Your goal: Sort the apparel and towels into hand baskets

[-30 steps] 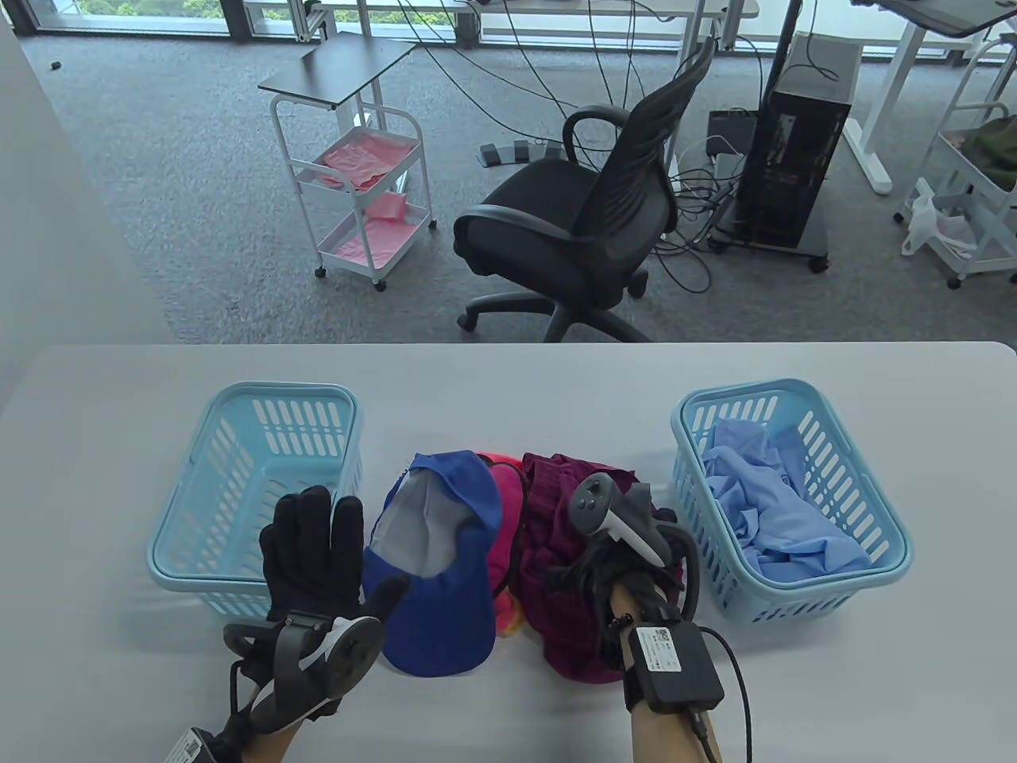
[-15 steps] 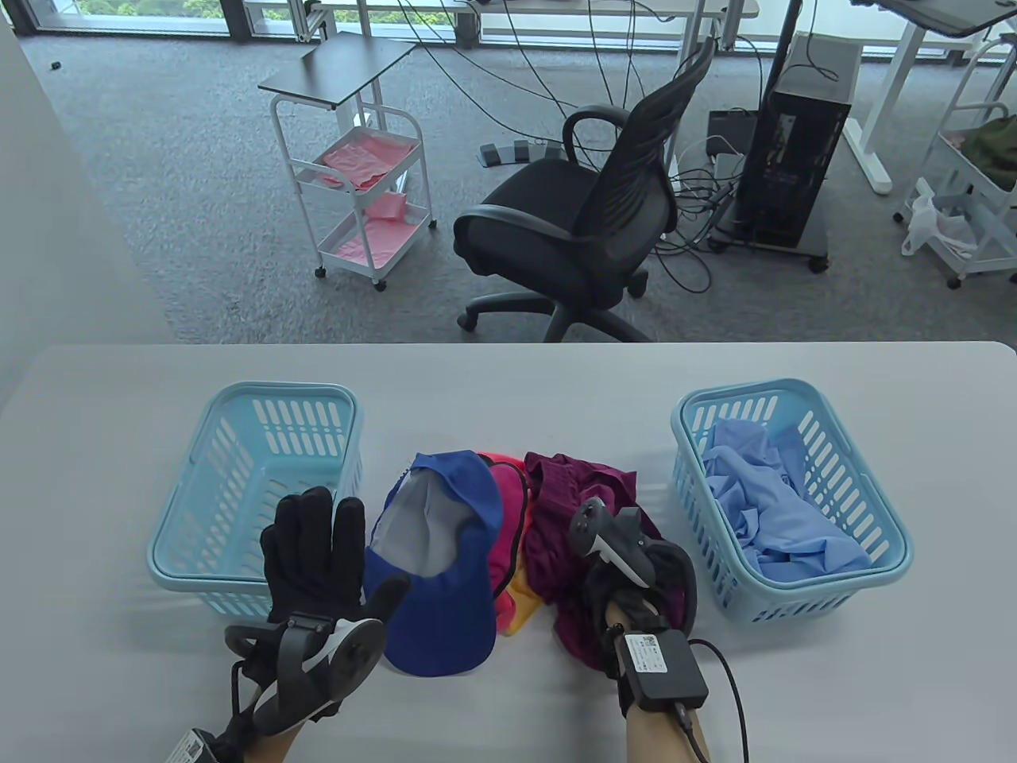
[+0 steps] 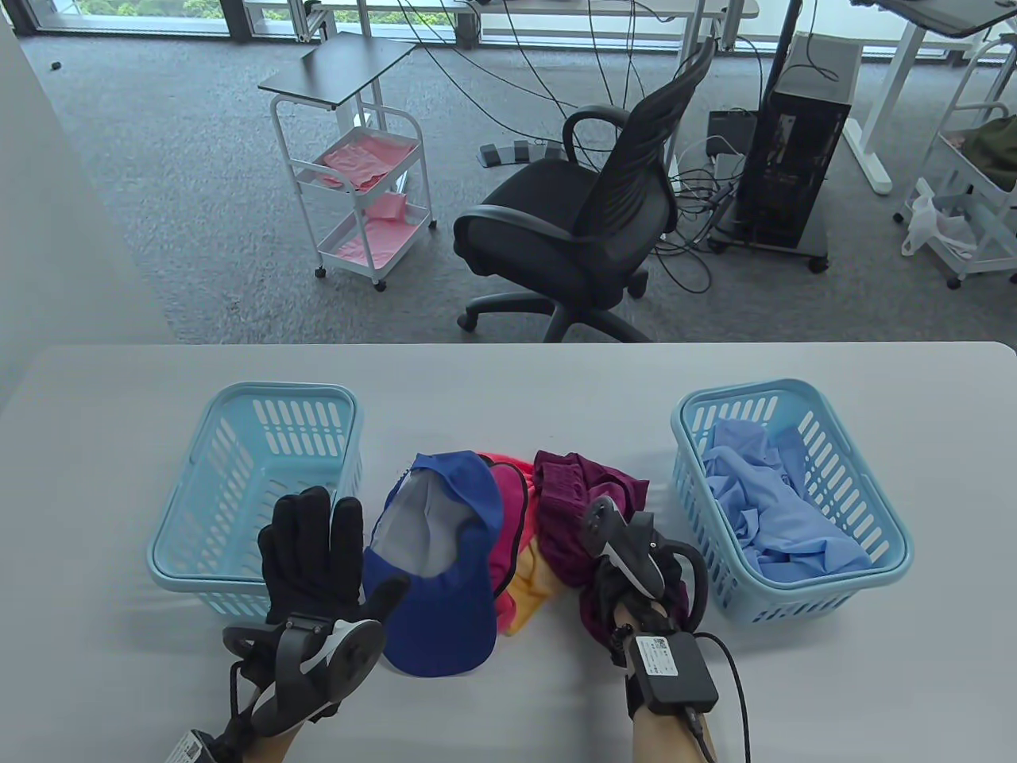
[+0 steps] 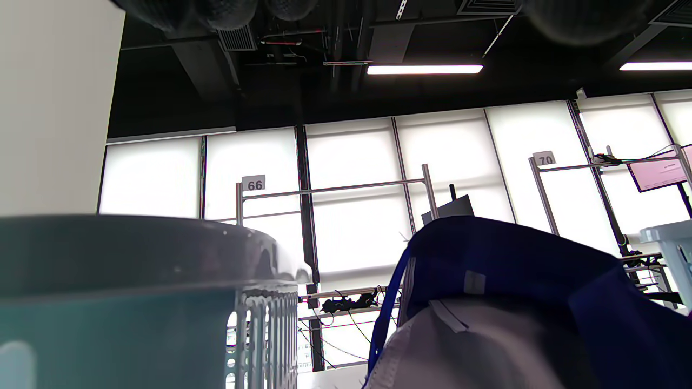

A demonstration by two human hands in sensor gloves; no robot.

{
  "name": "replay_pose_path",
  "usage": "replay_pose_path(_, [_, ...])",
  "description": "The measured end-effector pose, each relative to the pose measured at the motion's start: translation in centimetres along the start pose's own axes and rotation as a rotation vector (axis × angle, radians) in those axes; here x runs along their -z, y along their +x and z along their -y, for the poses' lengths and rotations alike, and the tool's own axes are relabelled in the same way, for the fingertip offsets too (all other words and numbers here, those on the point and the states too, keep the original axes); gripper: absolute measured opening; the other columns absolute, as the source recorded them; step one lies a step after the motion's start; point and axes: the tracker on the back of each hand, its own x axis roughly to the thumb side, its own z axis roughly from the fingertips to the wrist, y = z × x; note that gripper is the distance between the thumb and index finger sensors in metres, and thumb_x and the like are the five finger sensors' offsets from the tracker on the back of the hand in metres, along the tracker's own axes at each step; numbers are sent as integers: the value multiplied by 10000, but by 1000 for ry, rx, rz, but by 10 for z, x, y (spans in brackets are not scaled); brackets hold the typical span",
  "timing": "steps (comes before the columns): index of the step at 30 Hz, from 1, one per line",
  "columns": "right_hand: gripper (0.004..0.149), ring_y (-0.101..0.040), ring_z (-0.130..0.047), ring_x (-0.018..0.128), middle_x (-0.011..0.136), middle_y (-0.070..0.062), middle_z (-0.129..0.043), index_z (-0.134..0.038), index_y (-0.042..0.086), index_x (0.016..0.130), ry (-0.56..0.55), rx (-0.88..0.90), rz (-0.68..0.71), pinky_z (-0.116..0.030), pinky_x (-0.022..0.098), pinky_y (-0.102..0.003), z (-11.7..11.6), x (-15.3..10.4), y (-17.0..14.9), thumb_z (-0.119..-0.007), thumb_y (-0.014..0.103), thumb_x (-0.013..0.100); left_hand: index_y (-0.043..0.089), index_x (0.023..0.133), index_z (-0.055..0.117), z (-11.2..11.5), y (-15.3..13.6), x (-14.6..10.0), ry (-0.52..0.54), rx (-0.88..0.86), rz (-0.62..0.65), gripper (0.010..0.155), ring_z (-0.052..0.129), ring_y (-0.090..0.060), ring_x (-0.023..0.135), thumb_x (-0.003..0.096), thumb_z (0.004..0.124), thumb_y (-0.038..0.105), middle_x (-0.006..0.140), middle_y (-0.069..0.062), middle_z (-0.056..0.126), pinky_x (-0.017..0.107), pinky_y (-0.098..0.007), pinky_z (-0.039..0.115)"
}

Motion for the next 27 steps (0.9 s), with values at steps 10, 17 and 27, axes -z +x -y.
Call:
replay_pose_path(10, [503,-400,-1059,485,722,-212,-913,-766,272,857,-184,230,-100,-994,296,-423,46,-15,-9,-890,227,371,106,1119,179,-5,-2,-1,31,-3,-15,971,433,-620,1053,453,607,668,1160,-326,261,742,-702,502])
replay_pose_path(17, [503,-396,-1065,468,724,-216,-910,-768,264,861,-279,321,-71,-997,282,-414,94,-34,2,-890,226,374,106,1119,181,-6,-4,-1,33,-5,-21,972,436,-621,1051,452,607,669,1160,-327,263,741,-703,504])
replay_pose_path(27, [509,-404,-1054,479,749,-232,-886,-750,250,881,-443,328,-52,-989,292,-420,190,-52,-5,-873,219,388,106,1121,185,-6,-5,-1,35,1,-27,971,434,-621,1053,452,607,669,1161,-325,260,742,-703,502])
